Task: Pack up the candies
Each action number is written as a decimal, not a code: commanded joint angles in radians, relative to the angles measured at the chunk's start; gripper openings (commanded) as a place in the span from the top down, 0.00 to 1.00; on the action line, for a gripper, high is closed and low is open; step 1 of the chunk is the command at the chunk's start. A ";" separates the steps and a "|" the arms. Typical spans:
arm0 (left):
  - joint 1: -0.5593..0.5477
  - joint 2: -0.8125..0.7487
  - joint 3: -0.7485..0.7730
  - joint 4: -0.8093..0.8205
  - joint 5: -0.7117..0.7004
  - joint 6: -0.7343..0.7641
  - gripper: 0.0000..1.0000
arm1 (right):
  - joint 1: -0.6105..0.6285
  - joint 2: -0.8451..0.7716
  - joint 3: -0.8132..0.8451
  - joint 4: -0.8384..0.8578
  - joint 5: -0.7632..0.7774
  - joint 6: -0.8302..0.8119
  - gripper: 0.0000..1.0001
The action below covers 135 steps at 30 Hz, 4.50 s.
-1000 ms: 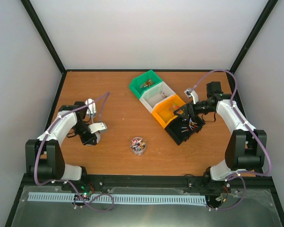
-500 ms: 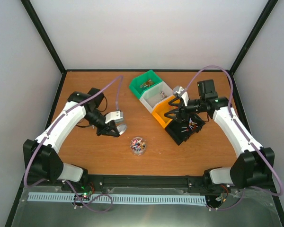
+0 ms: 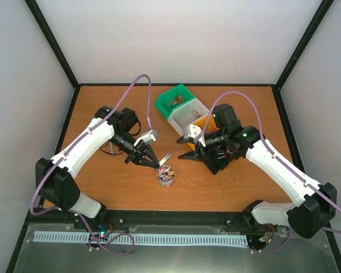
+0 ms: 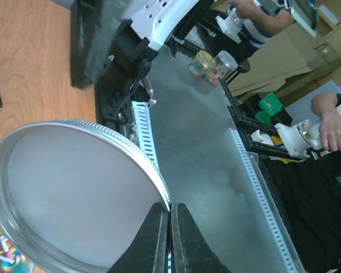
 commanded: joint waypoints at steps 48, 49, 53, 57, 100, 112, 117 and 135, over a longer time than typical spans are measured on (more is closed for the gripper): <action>0.021 -0.397 -0.258 0.854 -0.822 -0.756 0.00 | 0.128 0.234 -0.022 -0.115 -0.192 0.357 0.92; 0.021 -0.394 -0.261 0.849 -0.839 -0.770 0.00 | 0.128 0.261 -0.030 -0.117 -0.213 0.375 0.92; 0.021 -0.411 -0.261 0.768 -0.790 -0.714 0.00 | 0.128 0.333 -0.059 -0.072 -0.222 0.431 0.93; 0.021 -0.486 -0.325 0.757 -0.786 -0.662 0.00 | 0.128 0.406 -0.048 -0.069 -0.250 0.451 0.93; -0.448 -0.329 -0.548 0.946 -0.984 -0.387 0.40 | 0.005 0.698 0.133 -0.204 -0.190 0.400 0.89; -0.444 -0.281 -0.544 1.002 -0.926 -0.462 0.46 | -0.003 0.717 0.147 -0.208 -0.180 0.402 0.88; -0.436 -0.257 -0.521 1.008 -0.922 -0.488 0.49 | -0.004 0.722 0.149 -0.212 -0.176 0.400 0.88; -0.077 -0.119 -0.329 0.876 -0.484 -0.657 0.54 | -0.010 0.722 0.158 -0.233 -0.204 0.384 0.87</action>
